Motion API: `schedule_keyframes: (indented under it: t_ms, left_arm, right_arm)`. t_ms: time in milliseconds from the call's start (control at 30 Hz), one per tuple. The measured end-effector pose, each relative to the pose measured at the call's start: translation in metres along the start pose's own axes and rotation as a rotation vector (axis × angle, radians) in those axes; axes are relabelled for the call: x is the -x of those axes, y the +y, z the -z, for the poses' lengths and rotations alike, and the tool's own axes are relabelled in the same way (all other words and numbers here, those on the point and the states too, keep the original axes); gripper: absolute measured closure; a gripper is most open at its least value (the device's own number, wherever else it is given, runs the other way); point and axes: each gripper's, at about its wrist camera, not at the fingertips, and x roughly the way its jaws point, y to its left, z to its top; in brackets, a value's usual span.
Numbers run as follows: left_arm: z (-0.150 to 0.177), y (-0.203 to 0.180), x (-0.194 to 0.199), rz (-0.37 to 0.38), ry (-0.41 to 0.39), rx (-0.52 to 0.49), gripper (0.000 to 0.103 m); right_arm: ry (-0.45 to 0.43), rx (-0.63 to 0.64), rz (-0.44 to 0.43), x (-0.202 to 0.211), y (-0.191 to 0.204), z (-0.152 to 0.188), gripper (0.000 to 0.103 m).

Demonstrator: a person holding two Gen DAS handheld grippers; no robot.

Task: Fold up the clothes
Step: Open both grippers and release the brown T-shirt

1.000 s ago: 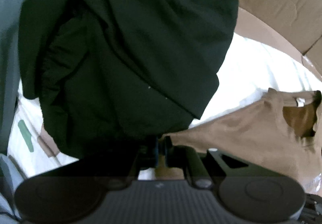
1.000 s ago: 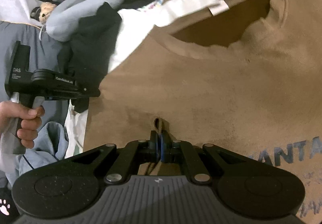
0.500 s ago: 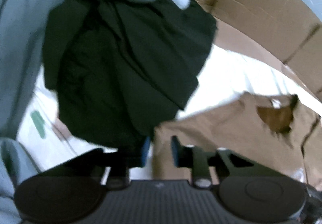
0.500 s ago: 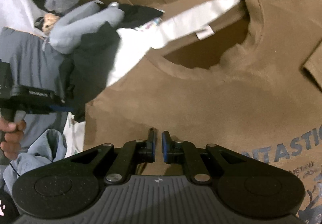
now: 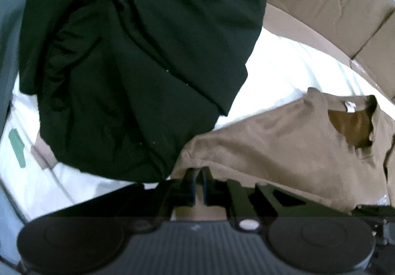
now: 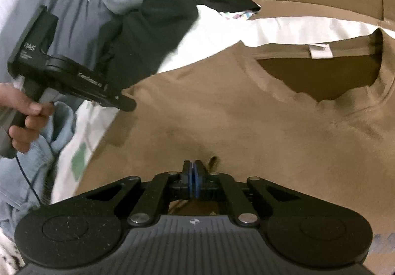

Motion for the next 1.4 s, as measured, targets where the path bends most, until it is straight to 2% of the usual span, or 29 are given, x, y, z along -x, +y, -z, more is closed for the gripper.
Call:
schedule_keyframes:
  t_ms: [167, 233, 400, 500, 633, 800, 900, 1067, 1233, 1333, 1400]
  left_arm:
    - [0.004, -0.004, 0.01, -0.015, -0.02, 0.002, 0.096]
    - [0.01, -0.007, 0.023, -0.027, -0.032, -0.023, 0.094]
    - [0.036, -0.012, 0.055, 0.037, -0.039, -0.046, 0.094]
    - [0.054, -0.018, 0.06, 0.073, -0.024, -0.069, 0.094]
    - [0.083, -0.029, 0.048, 0.091, -0.004, -0.099, 0.093]
    - [0.11, -0.022, 0.036, 0.072, 0.03, -0.079, 0.093]
    - [0.12, -0.021, 0.023, 0.073, 0.033, -0.083, 0.093]
    - [0.132, -0.016, 0.028, 0.08, 0.03, -0.094, 0.094]
    - [0.147, -0.016, 0.033, 0.077, 0.043, -0.133, 0.094]
    - [0.159, -0.014, 0.036, 0.065, 0.048, -0.147, 0.094]
    - [0.168, -0.011, 0.04, 0.061, 0.05, -0.138, 0.094]
  right_arm:
    - [-0.021, -0.026, 0.03, 0.003, 0.001, 0.003, 0.097]
    - [-0.044, -0.054, -0.003, 0.008, 0.003, 0.005, 0.098]
    - [-0.017, 0.142, -0.078, 0.012, 0.031, 0.018, 0.097]
    - [-0.009, 0.164, -0.09, 0.014, 0.038, 0.024, 0.097]
    - [-0.002, 0.212, -0.089, 0.015, 0.05, 0.031, 0.095]
    - [0.024, 0.263, -0.079, 0.009, 0.063, 0.043, 0.081]
    - [0.03, 0.3, -0.071, 0.012, 0.072, 0.049, 0.077]
    - [0.046, 0.372, -0.066, 0.018, 0.083, 0.06, 0.076]
    - [0.077, 0.5, -0.016, 0.024, 0.095, 0.076, 0.076]
    - [0.099, 0.471, -0.01, 0.025, 0.087, 0.076, 0.071]
    - [0.102, 0.454, -0.006, 0.027, 0.083, 0.076, 0.071]
